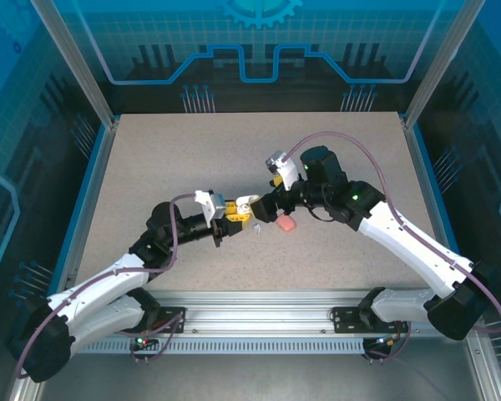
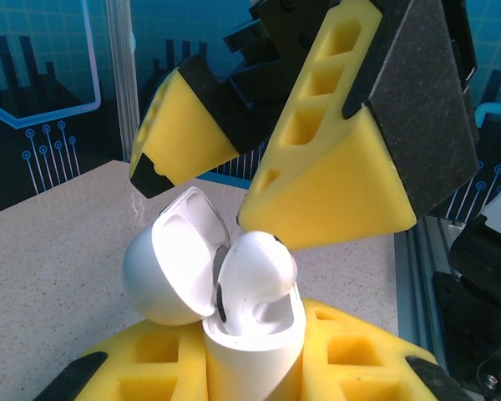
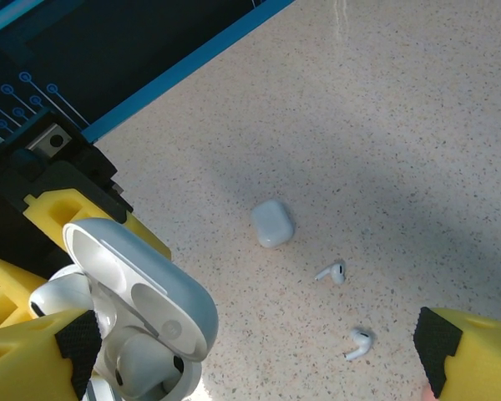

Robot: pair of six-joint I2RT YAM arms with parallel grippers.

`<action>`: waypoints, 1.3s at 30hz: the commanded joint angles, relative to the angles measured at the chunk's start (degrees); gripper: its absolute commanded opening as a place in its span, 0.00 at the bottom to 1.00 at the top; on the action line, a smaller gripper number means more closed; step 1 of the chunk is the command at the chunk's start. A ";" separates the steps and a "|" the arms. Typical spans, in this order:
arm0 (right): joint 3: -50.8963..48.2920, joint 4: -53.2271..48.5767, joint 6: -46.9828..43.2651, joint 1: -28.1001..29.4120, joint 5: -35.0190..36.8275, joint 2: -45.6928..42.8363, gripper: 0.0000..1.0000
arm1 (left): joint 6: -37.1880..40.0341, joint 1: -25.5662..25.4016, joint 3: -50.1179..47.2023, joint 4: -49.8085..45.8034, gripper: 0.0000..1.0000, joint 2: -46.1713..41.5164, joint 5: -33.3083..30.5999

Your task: Insert the wireless bluetooth earbuds into the charging case

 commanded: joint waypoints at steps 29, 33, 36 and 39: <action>-2.35 5.72 10.68 -1.68 -20.99 0.85 0.91 | 0.77 -0.35 0.06 1.92 0.00 -1.40 0.37; -1.79 6.41 10.48 -0.89 -23.19 1.03 0.77 | 0.85 -0.36 0.21 1.36 0.00 -1.50 0.12; -0.87 5.16 8.92 -0.12 -22.58 0.81 0.75 | 0.81 -0.43 0.21 1.20 0.00 -1.27 0.01; -0.86 5.53 8.14 0.11 -21.92 -0.36 0.74 | 0.63 -0.37 0.21 1.02 0.00 -1.16 0.04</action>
